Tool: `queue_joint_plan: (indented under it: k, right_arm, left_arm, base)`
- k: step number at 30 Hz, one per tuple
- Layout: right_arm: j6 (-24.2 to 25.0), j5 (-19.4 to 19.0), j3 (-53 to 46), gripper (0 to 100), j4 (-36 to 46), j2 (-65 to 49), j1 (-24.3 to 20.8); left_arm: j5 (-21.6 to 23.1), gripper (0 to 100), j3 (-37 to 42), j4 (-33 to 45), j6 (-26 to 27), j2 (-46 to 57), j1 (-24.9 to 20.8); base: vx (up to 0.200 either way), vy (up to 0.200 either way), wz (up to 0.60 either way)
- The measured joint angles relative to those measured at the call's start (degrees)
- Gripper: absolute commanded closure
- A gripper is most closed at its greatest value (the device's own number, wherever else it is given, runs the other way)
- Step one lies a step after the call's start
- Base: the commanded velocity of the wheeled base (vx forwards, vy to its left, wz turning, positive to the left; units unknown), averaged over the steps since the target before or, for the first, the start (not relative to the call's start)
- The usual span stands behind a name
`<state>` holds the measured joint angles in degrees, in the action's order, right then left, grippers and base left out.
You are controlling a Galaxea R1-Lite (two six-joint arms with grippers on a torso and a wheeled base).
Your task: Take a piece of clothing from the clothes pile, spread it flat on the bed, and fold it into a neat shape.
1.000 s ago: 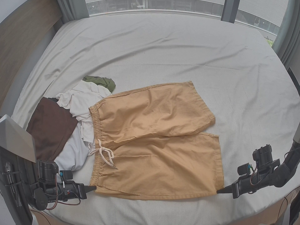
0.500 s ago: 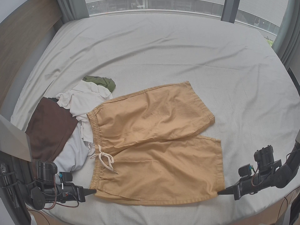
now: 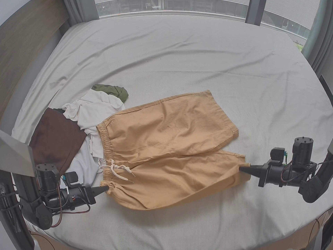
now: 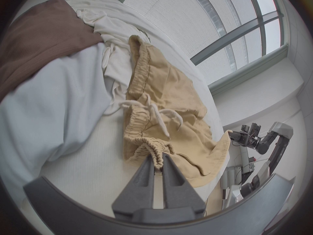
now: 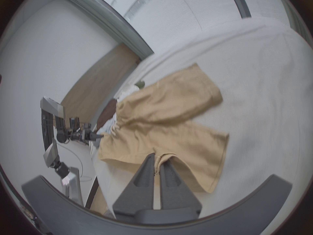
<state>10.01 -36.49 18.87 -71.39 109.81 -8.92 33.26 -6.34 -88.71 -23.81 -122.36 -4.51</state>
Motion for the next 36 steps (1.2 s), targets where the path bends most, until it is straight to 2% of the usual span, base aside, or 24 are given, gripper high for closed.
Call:
queue_joint_plan:
  k: [4, 8, 25, 36]
  right_arm:
    - [4.92, 0.22, 1.19, 100, -8.78, 1.90, 0.09]
    - [7.86, 1.18, 2.76, 100, -12.34, 3.67, 0.06]
    - [8.77, 1.91, 10.48, 100, -12.73, 5.68, -0.02]
    - [10.95, 3.12, 24.30, 100, -8.29, 7.17, -0.39]
  left_arm:
    - [-0.06, 100, -2.23, -0.09, -4.08, 1.61, -0.22]
    - [-0.13, 100, -5.12, -0.22, -7.39, 3.50, -0.37]
    - [-2.94, 100, -11.37, -0.22, -9.08, 5.77, -0.37]
    - [-5.38, 100, -13.31, -0.24, -10.09, 5.92, -1.46]
  base:
    - [0.000, 0.000, 0.00]
    - [0.000, 0.000, 0.00]
    - [0.000, 0.000, 0.00]
    - [0.000, 0.000, 0.00]
